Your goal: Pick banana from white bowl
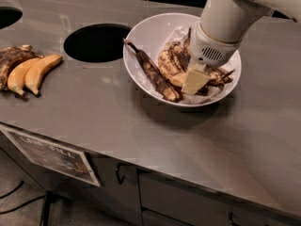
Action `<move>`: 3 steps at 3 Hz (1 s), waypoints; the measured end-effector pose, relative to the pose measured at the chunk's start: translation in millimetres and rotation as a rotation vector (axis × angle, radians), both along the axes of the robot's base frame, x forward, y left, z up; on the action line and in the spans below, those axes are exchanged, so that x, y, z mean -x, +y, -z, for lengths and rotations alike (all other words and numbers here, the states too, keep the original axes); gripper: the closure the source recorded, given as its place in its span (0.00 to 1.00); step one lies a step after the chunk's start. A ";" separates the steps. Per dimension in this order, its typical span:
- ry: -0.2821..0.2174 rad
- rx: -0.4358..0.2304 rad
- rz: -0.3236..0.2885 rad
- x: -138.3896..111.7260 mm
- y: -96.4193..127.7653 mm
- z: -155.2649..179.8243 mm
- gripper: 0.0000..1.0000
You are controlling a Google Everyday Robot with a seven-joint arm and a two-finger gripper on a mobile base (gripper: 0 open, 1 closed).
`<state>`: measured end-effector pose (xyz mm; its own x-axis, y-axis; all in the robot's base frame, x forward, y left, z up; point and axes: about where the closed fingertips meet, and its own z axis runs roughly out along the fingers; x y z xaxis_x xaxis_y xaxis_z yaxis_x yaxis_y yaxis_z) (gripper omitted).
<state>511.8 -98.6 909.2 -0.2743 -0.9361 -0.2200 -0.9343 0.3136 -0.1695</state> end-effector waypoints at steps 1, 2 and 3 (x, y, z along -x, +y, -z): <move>0.003 0.002 -0.002 0.3 1.0 0.8 1.00; 0.002 0.002 -0.002 0.4 0.9 0.6 1.00; -0.029 0.010 0.009 7.0 0.1 -18.4 1.00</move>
Offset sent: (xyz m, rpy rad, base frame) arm -0.0003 0.0009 -0.0009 -0.0016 0.0026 0.0021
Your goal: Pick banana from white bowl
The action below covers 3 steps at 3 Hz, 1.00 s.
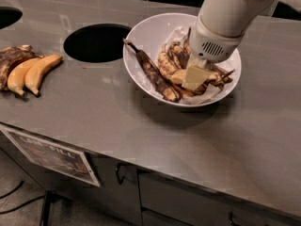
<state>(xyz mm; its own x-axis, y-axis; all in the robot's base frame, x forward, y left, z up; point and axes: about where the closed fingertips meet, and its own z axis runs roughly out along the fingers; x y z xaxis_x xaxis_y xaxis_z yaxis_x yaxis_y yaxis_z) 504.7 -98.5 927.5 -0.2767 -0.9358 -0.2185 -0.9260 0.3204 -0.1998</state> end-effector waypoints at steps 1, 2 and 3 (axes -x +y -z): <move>-0.031 0.009 0.031 7.5 -7.1 -20.6 1.00; -0.072 0.011 0.063 17.0 -16.8 -43.5 1.00; -0.110 0.005 0.087 25.4 -23.1 -61.1 1.00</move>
Offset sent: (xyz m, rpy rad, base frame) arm -0.0282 -0.0309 0.0674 -0.0159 -0.1070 -0.1035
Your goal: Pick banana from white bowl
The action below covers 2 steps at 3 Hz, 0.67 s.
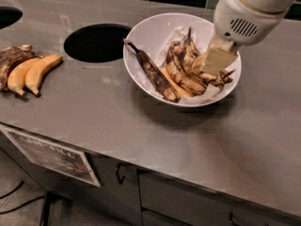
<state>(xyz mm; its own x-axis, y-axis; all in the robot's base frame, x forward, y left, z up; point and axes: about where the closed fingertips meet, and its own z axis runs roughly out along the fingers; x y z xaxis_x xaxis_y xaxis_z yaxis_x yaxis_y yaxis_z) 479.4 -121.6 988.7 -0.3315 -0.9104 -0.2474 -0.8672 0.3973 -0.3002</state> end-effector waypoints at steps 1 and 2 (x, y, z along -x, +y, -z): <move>-0.050 -0.019 0.014 8.7 -4.2 -18.9 1.00; -0.129 -0.042 -0.011 23.5 4.2 -43.8 1.00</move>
Offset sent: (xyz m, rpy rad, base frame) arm -0.0354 0.0102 0.0612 0.0690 -0.1974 0.0357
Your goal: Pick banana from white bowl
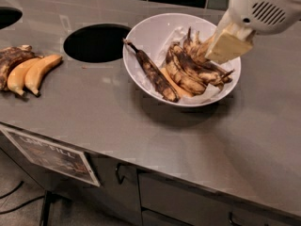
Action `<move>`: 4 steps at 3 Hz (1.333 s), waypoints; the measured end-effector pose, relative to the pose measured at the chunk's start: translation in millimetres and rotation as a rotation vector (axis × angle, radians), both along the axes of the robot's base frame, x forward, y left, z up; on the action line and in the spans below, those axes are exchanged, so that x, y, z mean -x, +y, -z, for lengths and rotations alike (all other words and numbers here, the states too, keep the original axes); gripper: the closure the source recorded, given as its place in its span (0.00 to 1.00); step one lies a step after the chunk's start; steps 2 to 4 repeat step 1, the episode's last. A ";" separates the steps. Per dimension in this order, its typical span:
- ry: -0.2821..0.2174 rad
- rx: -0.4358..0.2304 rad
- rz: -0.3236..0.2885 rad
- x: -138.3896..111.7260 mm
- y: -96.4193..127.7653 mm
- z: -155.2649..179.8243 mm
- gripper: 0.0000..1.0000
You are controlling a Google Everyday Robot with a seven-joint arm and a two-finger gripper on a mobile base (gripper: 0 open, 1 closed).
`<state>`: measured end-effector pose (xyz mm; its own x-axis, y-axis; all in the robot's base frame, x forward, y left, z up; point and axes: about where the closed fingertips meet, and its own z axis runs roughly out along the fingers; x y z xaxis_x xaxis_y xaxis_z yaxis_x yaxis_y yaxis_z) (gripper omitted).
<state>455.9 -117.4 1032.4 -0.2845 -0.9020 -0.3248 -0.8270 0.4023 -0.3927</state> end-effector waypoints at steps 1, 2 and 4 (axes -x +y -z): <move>-0.006 -0.001 -0.001 0.5 0.9 -2.1 1.00; -0.006 -0.001 -0.001 0.5 0.9 -2.1 1.00; -0.006 -0.001 -0.001 0.5 0.9 -2.1 1.00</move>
Offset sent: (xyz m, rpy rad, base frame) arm 0.0000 0.0000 0.0000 0.0000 0.0000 0.0000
